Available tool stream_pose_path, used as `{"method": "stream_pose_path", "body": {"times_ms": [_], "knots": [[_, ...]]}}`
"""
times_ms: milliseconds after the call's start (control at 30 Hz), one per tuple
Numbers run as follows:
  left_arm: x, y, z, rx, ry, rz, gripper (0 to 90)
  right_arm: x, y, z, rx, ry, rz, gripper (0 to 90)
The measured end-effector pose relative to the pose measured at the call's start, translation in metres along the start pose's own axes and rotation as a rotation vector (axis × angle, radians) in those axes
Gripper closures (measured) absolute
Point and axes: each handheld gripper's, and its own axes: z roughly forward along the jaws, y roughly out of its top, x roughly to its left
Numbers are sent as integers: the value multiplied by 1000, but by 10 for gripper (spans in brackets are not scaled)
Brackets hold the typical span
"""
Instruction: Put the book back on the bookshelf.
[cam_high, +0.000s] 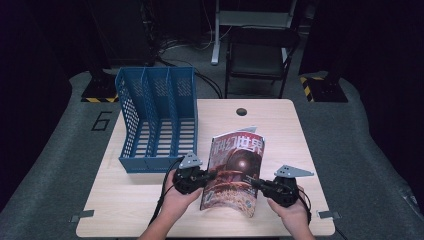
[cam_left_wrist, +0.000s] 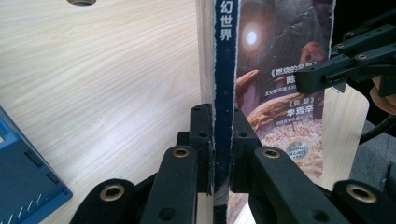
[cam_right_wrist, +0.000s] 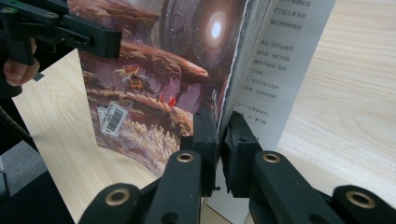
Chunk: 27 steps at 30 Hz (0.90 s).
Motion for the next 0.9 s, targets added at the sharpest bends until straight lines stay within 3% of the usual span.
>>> {"method": "stream_pose_path", "body": {"times_ms": [100, 133, 433, 500, 900], "knots": [[-3, 0, 1, 1, 18, 16, 837, -2, 0, 1, 7, 13, 19, 823], [-2, 0, 1, 6, 28, 42, 837, -2, 0, 1, 14, 21, 29, 819], [-3, -3, 2, 2, 38, 45, 838, -3, -1, 5, 51, 12, 26, 777], [-4, -5, 2, 2, 40, 36, 837, -1, -1, 6, 63, 5, 4, 769], [-4, -6, -1, 0, 47, 49, 835, 4, 1, 7, 73, -3, -17, 811]]}}
